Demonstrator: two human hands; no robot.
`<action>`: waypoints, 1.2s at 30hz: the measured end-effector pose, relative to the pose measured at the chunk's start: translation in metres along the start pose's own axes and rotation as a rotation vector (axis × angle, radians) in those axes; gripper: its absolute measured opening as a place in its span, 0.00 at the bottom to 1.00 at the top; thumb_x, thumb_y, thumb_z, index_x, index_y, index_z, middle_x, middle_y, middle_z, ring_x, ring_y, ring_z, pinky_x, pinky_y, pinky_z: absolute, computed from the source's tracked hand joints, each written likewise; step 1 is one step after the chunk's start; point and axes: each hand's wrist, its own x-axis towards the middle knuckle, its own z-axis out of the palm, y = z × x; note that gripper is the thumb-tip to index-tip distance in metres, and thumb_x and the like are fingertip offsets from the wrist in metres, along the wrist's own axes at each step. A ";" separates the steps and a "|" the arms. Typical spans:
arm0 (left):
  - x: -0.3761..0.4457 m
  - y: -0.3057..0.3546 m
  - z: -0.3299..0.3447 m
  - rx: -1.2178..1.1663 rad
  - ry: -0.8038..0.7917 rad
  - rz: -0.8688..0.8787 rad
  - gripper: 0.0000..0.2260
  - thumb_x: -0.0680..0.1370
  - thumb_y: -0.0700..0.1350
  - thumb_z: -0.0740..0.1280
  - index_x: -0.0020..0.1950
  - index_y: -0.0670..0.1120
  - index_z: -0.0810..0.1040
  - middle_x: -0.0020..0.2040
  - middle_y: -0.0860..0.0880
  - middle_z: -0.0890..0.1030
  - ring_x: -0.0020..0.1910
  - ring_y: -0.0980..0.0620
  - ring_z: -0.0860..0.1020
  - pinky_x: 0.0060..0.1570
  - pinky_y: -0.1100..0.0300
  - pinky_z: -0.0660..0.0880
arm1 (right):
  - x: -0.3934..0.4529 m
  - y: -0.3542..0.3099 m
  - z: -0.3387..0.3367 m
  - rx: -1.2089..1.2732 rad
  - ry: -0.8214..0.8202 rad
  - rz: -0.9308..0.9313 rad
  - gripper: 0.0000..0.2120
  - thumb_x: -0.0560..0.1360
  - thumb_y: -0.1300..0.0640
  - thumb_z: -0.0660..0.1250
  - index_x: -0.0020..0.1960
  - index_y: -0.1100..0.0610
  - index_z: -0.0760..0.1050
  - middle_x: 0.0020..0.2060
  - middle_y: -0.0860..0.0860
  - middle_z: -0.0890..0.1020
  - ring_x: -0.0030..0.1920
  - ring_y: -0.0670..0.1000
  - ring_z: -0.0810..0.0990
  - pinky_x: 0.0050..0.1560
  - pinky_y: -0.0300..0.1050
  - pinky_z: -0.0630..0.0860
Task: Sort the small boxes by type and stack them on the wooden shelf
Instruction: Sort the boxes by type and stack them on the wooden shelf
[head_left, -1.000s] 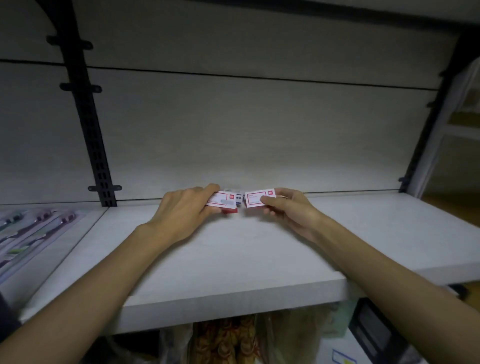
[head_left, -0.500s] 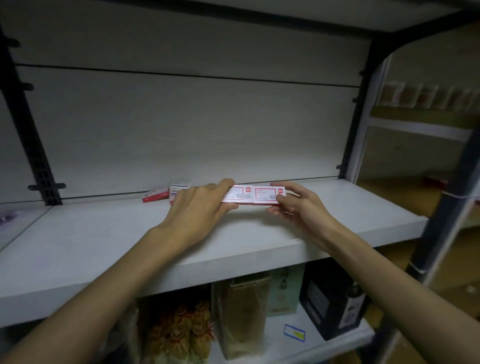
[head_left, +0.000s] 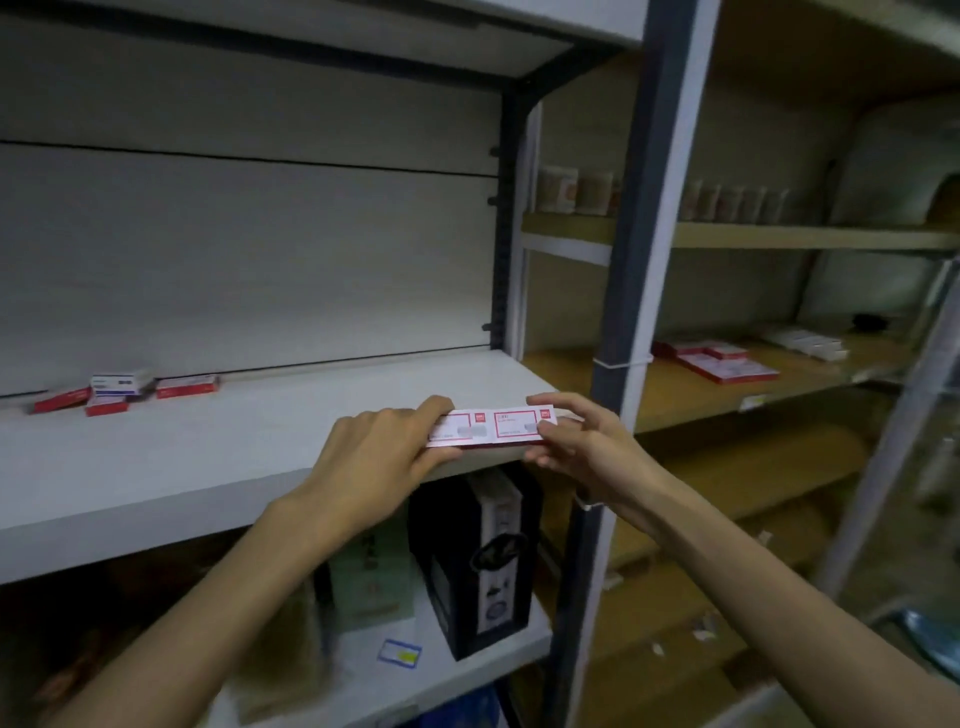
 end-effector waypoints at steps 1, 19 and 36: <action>0.006 0.017 0.004 0.004 -0.008 0.001 0.20 0.81 0.65 0.55 0.69 0.58 0.64 0.58 0.53 0.82 0.50 0.46 0.81 0.44 0.52 0.77 | -0.006 -0.002 -0.018 -0.015 -0.004 0.003 0.13 0.81 0.64 0.65 0.65 0.58 0.76 0.51 0.61 0.86 0.45 0.55 0.85 0.48 0.43 0.84; 0.167 0.260 0.115 -0.148 0.023 0.005 0.22 0.81 0.64 0.57 0.72 0.56 0.64 0.63 0.53 0.80 0.54 0.52 0.81 0.47 0.57 0.78 | 0.001 -0.030 -0.311 -0.191 0.121 0.006 0.25 0.68 0.63 0.76 0.64 0.55 0.77 0.54 0.59 0.86 0.56 0.55 0.85 0.53 0.45 0.82; 0.360 0.321 0.208 -0.074 0.022 -0.181 0.22 0.80 0.61 0.62 0.72 0.57 0.67 0.60 0.50 0.74 0.60 0.49 0.70 0.57 0.53 0.71 | 0.141 -0.050 -0.485 -0.524 0.116 -0.099 0.19 0.70 0.58 0.78 0.59 0.53 0.79 0.52 0.49 0.83 0.51 0.46 0.83 0.42 0.35 0.81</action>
